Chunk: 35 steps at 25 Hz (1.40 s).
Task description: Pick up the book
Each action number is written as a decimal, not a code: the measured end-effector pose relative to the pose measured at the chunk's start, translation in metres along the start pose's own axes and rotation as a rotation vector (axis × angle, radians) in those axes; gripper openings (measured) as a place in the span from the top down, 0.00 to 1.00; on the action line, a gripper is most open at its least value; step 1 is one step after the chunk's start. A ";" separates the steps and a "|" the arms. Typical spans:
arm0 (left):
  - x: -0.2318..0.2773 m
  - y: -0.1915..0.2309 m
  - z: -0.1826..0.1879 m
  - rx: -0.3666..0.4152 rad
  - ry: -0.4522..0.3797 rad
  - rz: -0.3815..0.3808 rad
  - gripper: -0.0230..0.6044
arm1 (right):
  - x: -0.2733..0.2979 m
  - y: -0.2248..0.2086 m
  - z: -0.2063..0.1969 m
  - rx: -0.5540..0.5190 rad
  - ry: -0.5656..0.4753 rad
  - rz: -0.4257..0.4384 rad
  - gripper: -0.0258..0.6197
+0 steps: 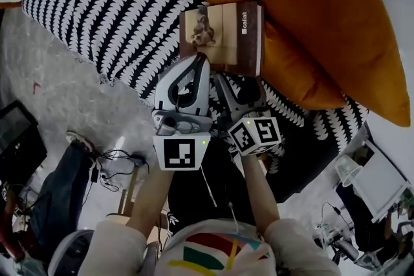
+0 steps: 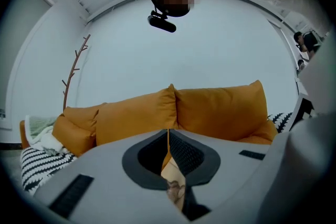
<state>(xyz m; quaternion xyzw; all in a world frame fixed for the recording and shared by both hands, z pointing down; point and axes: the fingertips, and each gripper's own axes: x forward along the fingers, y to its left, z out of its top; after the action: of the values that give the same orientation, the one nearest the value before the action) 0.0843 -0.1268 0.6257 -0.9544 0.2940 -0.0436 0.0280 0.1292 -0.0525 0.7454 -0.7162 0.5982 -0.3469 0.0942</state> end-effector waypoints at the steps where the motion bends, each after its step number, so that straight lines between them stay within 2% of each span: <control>1: 0.000 0.002 -0.005 0.004 0.001 0.005 0.94 | 0.006 0.001 -0.003 0.004 -0.001 0.007 0.42; 11: -0.001 0.028 -0.038 -0.046 0.020 0.074 0.94 | 0.056 0.002 -0.015 0.033 0.015 0.022 0.42; 14: -0.003 0.028 -0.040 -0.030 0.021 0.094 0.94 | 0.063 0.000 -0.014 0.045 -0.006 0.036 0.43; 15: -0.003 0.028 -0.041 -0.020 0.023 0.096 0.94 | 0.065 -0.002 -0.014 0.076 -0.018 0.036 0.51; 16: -0.002 0.028 -0.041 -0.015 0.024 0.097 0.94 | 0.065 -0.003 -0.014 0.112 -0.027 0.031 0.67; 17: -0.001 0.029 -0.040 -0.016 0.022 0.099 0.94 | 0.065 -0.004 -0.012 0.140 -0.029 0.020 0.69; 23: -0.003 0.054 -0.023 -0.057 0.034 0.106 0.94 | 0.055 0.009 0.004 0.138 0.003 -0.060 0.72; 31: -0.003 0.077 0.022 -0.086 0.050 0.088 0.94 | 0.015 0.030 0.046 0.138 0.015 -0.142 0.73; 35: -0.010 0.099 0.061 -0.066 0.039 0.097 0.94 | -0.001 0.065 0.077 0.094 0.019 -0.123 0.73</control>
<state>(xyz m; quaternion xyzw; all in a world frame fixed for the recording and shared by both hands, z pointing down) 0.0267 -0.2016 0.5569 -0.9384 0.3417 -0.0509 -0.0070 0.1248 -0.0904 0.6528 -0.7430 0.5370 -0.3866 0.1008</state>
